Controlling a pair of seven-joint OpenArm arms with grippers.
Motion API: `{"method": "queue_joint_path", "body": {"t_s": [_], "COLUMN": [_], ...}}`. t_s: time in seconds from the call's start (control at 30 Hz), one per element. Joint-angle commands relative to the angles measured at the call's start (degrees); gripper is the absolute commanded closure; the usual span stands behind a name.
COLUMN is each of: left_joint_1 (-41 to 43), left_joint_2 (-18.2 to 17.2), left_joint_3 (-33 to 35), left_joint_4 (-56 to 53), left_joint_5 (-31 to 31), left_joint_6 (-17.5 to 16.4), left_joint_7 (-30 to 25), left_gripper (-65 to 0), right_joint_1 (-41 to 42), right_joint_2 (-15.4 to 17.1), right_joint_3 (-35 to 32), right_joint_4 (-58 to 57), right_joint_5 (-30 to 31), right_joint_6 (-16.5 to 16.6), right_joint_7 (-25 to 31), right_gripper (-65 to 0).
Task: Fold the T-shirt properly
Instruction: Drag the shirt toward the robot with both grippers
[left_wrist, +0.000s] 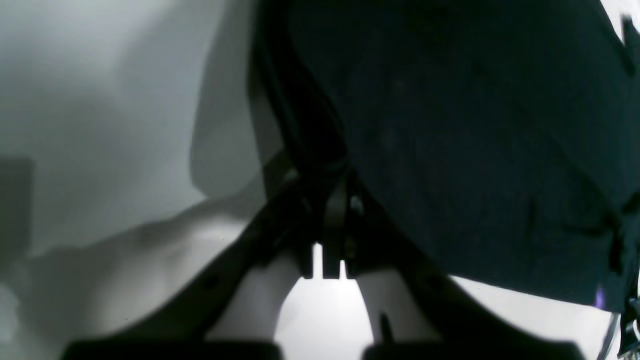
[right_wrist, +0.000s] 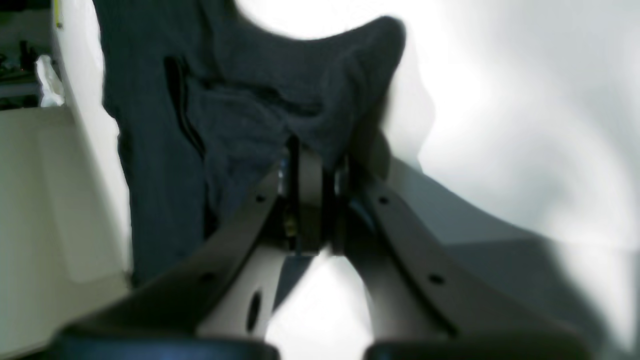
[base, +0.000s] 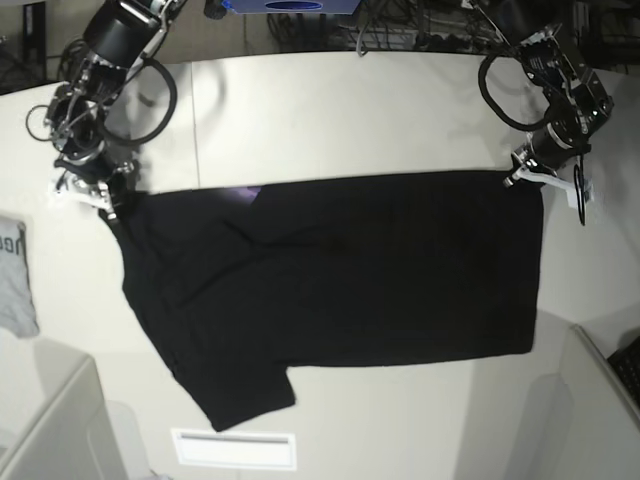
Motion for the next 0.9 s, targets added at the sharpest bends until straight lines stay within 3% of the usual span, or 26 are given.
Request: {"method": "queue_joint_path", "body": {"t_s": [0.0,0.17,0.37,0.57,0.87], "left_joint_1": [1.04,6.93,14.76,19.41,22.23], "left_joint_2": [-0.87,-1.31,-2.01,-2.01,-1.92], "left_joint_3": [-0.34,-0.69,-0.6,-0.69,-2.71], "left_joint_4": [2.2,8.0,11.6,11.6,11.6], "left_joint_5": [-0.82,-0.82,-1.08,-1.17,-1.17], "left_joint_6": [-0.19,-0.28,-0.36,-0.45,-0.45], "left_joint_7": [-0.94,-0.94,-0.94,-1.11,-1.29], "left_gripper": [0.0,0.0,0.0,0.0,0.0], "right_joint_1": [-0.86,-7.1,-12.29,-19.5,-25.91], "right_joint_2": [0.84,0.31,-0.04,-1.36,-3.56], "right_joint_3": [-0.12,-0.21,0.32,0.41,0.41], "right_joint_4": [3.13,11.31,17.29,24.76,26.25], "right_joint_5": [0.5,0.85,0.85,0.94,0.94], "right_joint_6": [0.04,-2.51,-2.51,-2.51,-2.51], "right_joint_7": [0.49,-0.03,-6.19,-6.01,-5.92], "right_gripper": [0.0,0.0,0.0,0.0,0.0]}}
